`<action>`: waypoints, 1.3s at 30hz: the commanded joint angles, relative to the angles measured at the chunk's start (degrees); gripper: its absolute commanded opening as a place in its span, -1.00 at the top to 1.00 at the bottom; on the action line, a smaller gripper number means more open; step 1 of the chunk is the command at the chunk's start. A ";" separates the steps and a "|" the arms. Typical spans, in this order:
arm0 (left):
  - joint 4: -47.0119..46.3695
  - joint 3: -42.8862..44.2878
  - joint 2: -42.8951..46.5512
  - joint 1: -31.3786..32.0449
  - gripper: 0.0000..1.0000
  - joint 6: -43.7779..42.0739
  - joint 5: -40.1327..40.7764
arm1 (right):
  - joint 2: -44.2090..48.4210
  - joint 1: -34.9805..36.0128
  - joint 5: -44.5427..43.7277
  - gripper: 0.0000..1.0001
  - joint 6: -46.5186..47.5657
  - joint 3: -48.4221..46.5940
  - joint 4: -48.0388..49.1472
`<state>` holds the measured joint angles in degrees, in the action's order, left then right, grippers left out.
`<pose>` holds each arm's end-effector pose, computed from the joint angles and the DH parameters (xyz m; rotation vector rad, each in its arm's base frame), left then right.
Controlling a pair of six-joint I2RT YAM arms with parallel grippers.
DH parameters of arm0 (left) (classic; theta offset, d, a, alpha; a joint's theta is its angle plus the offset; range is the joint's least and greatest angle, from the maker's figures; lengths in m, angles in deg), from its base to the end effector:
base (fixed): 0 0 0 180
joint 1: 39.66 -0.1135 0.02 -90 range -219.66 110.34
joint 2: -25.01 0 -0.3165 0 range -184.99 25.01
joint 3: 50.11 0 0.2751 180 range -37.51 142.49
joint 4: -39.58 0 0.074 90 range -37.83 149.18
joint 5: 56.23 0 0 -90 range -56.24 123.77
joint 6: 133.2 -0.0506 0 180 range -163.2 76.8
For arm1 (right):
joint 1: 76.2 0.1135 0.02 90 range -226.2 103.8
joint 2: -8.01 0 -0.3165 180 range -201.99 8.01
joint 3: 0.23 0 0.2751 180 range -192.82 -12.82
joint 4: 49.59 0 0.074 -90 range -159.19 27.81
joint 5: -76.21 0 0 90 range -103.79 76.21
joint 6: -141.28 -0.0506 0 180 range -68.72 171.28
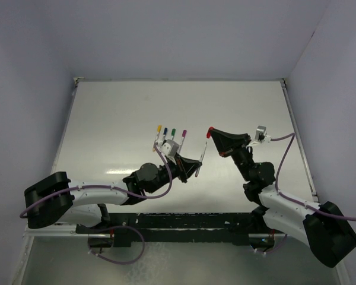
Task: Insert the pens into the pen caps
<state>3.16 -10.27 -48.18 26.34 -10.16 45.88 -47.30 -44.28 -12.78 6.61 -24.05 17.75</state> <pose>0.1242 -0.2529 0.2719 0.2888 1.6222 -1.2013 0.1484 0.0935 0.3030 0.0953 1.0110 1.2379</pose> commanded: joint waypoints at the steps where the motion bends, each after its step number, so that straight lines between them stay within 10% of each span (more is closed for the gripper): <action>1: -4.37 1.31 -0.47 -0.34 1.00 -2.09 -2.12 | -1.19 0.15 0.23 1.00 -0.93 -0.46 5.15; 39: -4.62 -0.33 0.84 -0.34 1.00 -2.98 -0.52 | 1.14 0.15 1.71 1.00 -3.27 1.46 3.02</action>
<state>2.07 -10.29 -48.90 26.34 -12.37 44.73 -47.37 -44.28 -11.25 3.23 -22.65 18.08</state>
